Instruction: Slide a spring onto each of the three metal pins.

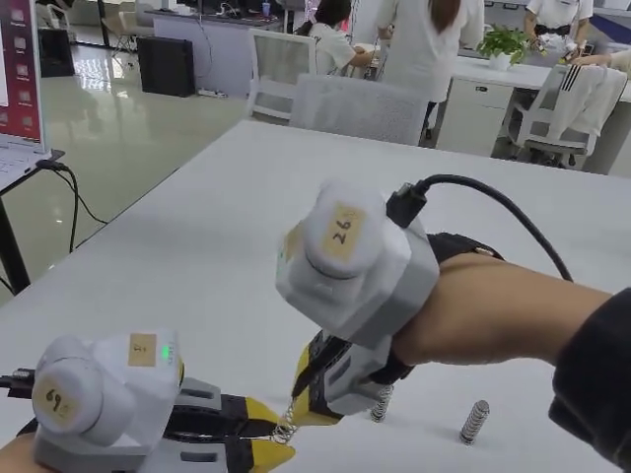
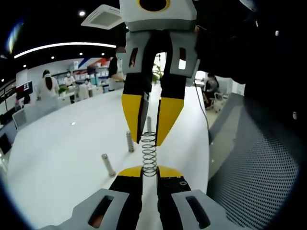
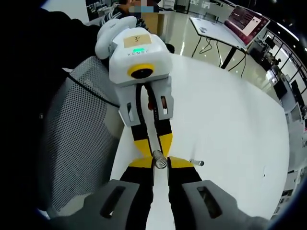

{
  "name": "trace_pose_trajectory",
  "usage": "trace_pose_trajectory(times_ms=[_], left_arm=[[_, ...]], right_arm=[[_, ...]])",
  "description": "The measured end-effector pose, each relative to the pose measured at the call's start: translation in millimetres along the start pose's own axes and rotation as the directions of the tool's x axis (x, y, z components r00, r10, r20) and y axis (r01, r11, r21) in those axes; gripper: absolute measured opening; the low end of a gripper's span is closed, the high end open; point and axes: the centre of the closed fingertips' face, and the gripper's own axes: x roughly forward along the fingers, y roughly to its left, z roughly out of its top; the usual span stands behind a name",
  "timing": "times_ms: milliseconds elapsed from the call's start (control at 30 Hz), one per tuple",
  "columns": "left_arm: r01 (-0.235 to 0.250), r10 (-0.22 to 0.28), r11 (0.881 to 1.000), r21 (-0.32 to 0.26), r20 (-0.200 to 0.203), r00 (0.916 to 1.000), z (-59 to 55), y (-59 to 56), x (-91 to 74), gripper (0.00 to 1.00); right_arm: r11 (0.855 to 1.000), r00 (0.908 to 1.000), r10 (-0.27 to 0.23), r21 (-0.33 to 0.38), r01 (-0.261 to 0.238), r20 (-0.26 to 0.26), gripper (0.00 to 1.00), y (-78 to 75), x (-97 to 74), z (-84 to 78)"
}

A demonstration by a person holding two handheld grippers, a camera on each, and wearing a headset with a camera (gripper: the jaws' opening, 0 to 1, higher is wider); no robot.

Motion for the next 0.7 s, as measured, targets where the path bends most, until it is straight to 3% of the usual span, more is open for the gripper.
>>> trace_pose_trajectory(times_ms=[367, 700], left_arm=[[0.002, -0.002, 1.0, -0.01, 0.012, 0.9999, 1.8, 0.1, 0.0, 0.02], [0.004, -0.004, 1.0, -0.01, 0.022, 0.9997, 4.0, -0.5, -0.4, 0.02]], right_arm=[[1.0, 0.9999, -0.001, -0.016, 0.001, 0.011, 0.08, -0.4, 1.0, 6.5], [1.0, 0.9995, 0.029, 0.01, -0.029, -0.014, 0.11, 1.4, 9.8, -0.5]])
